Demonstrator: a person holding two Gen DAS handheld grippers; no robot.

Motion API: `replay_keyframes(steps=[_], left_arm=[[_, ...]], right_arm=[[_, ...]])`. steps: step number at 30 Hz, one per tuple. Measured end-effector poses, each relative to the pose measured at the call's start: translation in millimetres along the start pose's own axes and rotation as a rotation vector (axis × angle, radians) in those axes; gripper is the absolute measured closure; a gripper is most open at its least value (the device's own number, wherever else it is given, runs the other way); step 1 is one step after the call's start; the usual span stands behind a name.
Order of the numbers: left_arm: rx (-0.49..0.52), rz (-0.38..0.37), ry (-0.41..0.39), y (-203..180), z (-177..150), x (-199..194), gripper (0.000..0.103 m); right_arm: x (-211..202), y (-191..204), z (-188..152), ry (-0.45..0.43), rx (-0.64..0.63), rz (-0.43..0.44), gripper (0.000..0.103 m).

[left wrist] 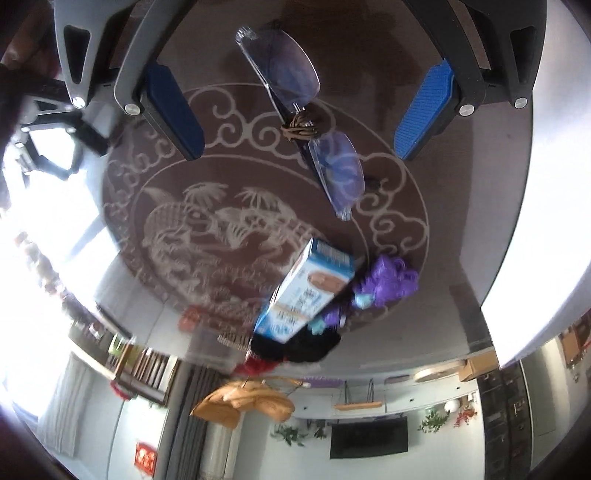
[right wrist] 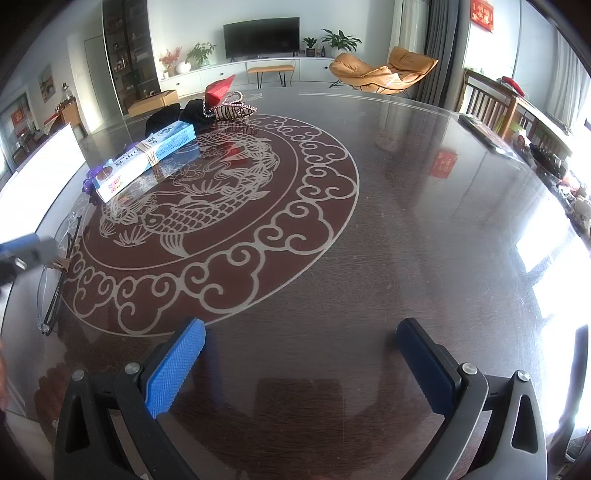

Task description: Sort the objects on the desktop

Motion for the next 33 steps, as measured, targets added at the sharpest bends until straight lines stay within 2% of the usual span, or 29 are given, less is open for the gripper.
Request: replay_keyframes(steps=[2,5,25,33], left_arm=[[-0.018,0.006,0.029,1,-6,11,0.0],[0.021,0.073,0.018,0,-11,12,0.0],[0.017,0.08,0.015,-2,-14,13,0.0],[-0.021,0.104,0.023,22,-21,9,0.0]], right_arm=[[0,0,0,0.0,0.0,0.0,0.0],[0,0,0,0.0,0.0,0.0,0.0],[0,0,0,0.0,-0.001,0.001,0.0],[0,0,0,0.0,-0.001,0.001,0.0]])
Point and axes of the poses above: each gripper's, at about its wrist camera, not at the fingertips, and x roughly the way its jaws point, y to its left, z to its top, the point moved 5 cm from there along x, roughly the way its jaws point, and after that the axes turned 13 degrees about x, right-handed, at the moved point
